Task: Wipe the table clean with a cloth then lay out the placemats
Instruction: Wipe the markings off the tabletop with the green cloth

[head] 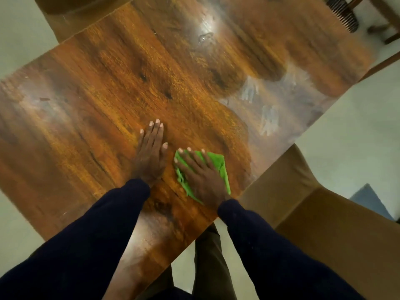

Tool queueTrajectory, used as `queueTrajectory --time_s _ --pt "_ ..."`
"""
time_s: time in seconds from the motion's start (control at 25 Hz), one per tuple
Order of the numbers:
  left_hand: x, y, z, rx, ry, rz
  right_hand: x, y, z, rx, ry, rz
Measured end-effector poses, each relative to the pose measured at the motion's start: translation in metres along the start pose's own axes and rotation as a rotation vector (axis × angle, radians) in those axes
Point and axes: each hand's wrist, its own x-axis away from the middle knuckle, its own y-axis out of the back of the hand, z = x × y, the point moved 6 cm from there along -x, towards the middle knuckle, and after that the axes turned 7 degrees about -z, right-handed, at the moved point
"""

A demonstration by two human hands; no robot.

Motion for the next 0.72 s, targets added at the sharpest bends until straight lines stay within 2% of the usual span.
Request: queueTrajectory --time_s 0.12,0.2,0.32,0.4,0.56,0.72 --pt "0.006 -0.015 -0.021 0.073 -0.059 0.024 0.060 0.012 -0.047 -0.138 -0.180 -0.026" --pt "0.002 -0.026 -0.043 0.087 -0.060 0.051 0.087 0.021 -0.090 -0.065 -0.300 -0.108" --pt "-0.023 -0.046 -0.064 0.079 -0.058 0.073 0.046 0.040 -0.165 -0.026 -0.469 -0.119" --pt "-0.040 -0.059 -0.075 0.047 -0.079 0.058 0.009 0.045 -0.194 0.029 -0.510 -0.178" --pt "-0.073 -0.081 -0.082 -0.030 -0.050 -0.007 -0.063 0.050 -0.193 -0.016 -0.461 -0.260" --pt "-0.076 -0.087 -0.084 -0.074 -0.050 -0.060 -0.029 0.026 -0.142 -0.018 -0.131 -0.121"
